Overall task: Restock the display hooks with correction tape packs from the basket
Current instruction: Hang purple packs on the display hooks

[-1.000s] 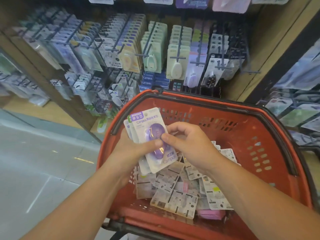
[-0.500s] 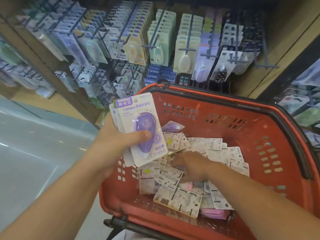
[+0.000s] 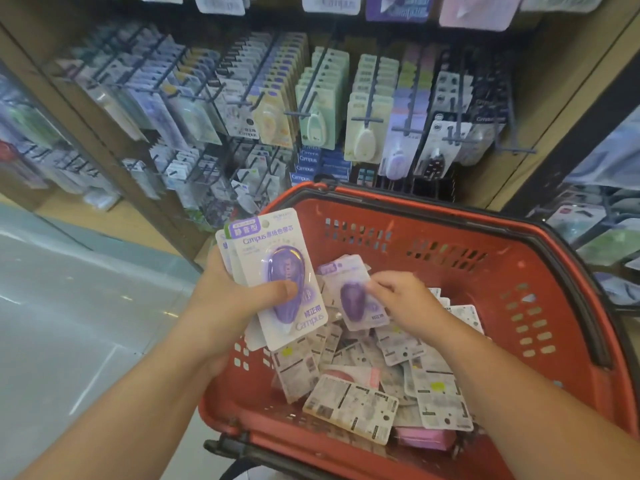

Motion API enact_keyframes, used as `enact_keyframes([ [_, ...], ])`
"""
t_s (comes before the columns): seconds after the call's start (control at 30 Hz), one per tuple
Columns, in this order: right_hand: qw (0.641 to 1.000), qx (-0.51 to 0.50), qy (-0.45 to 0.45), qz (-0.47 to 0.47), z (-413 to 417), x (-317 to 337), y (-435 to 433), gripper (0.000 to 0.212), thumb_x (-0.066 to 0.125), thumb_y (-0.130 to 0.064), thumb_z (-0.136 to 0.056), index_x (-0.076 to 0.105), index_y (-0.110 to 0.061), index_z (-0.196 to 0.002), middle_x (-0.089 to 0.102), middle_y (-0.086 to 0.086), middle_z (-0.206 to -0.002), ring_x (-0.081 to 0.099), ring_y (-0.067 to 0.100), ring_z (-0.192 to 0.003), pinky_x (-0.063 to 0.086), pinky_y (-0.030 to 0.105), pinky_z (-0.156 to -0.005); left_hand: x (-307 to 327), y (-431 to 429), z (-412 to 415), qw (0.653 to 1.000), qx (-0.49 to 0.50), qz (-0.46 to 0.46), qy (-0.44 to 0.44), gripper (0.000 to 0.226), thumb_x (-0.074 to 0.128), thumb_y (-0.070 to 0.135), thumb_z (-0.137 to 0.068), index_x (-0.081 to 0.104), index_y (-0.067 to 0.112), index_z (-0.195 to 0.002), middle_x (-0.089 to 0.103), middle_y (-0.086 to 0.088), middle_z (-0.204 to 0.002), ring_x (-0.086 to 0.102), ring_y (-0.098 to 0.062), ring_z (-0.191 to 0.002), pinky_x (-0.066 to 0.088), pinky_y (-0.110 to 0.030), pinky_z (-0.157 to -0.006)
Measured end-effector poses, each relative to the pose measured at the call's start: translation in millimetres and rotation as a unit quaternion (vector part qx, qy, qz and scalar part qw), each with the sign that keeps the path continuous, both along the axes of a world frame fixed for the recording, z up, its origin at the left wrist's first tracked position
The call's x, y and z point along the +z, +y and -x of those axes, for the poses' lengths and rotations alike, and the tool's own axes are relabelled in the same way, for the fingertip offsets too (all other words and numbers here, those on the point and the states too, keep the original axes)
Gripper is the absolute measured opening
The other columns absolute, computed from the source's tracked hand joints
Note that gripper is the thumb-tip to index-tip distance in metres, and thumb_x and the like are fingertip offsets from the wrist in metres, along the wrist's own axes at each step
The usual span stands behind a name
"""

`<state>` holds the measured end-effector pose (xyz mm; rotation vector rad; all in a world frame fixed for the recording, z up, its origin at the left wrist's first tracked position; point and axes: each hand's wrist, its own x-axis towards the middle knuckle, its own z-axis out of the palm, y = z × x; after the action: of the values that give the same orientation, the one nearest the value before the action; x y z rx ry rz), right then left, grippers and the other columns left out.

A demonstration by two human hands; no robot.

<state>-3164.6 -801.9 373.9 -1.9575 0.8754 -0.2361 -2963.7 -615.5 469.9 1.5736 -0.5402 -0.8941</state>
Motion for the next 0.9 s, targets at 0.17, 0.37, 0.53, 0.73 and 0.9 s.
enact_keyframes([
  [0.17,0.967,-0.122,-0.217,-0.060,-3.2,79.8,9.8,0.029,0.057,-0.025,-0.104,0.065,-0.009,-0.082,0.061,0.005,-0.074,0.053,0.013,-0.070,0.045,0.034,-0.067,4.4,-12.5,19.8,0.999,0.024,0.021,-0.013,0.085,0.090,0.026,-0.041,0.067,0.018,-0.122,0.079,-0.011,-0.112,0.076,-0.034,-0.104,0.060,-0.059,-0.095],
  [0.37,0.947,-0.100,-0.302,-0.045,-3.0,145.0,45.7,0.020,0.053,-0.025,-0.107,0.066,-0.022,-0.093,0.070,-0.010,-0.083,0.059,0.002,-0.076,0.047,0.020,-0.071,34.9,-37.5,47.8,0.993,-0.014,0.106,-0.043,0.056,0.084,0.007,-0.051,0.080,0.031,-0.101,0.081,-0.009,-0.106,0.077,-0.023,-0.095,0.064,-0.036,-0.082],
  [0.53,0.942,-0.092,-0.319,-0.042,-5.7,171.6,50.1,0.019,0.075,-0.011,-0.090,0.070,-0.024,-0.104,0.076,-0.015,-0.097,0.070,-0.001,-0.087,0.048,0.013,-0.072,56.5,-34.7,38.0,0.988,-0.013,0.149,-0.034,0.092,0.089,0.019,-0.046,0.060,0.013,-0.133,0.078,-0.012,-0.118,0.075,-0.035,-0.110,0.063,-0.048,-0.092],
  [0.73,0.932,-0.058,-0.351,-0.072,-49.0,210.0,71.0,0.026,0.066,0.005,-0.092,0.070,-0.018,-0.103,0.078,-0.009,-0.090,0.072,0.003,-0.080,0.052,0.016,-0.066,91.2,-9.9,-7.3,0.978,-0.042,0.199,-0.053,0.060,0.085,0.001,-0.056,0.077,0.025,-0.110,0.078,-0.016,-0.114,0.076,-0.030,-0.102,0.063,-0.044,-0.087],
  [0.9,0.933,-0.035,-0.355,-0.051,-123.2,229.2,106.5,0.026,0.070,-0.006,-0.079,0.069,-0.020,-0.100,0.077,-0.006,-0.088,0.071,0.007,-0.080,0.054,0.020,-0.068,108.0,33.4,-81.1,0.970,-0.026,0.234,-0.069,0.081,0.089,0.020,-0.048,0.067,0.024,-0.126,0.079,-0.011,-0.116,0.076,-0.029,-0.104,0.062,-0.037,-0.079],
])
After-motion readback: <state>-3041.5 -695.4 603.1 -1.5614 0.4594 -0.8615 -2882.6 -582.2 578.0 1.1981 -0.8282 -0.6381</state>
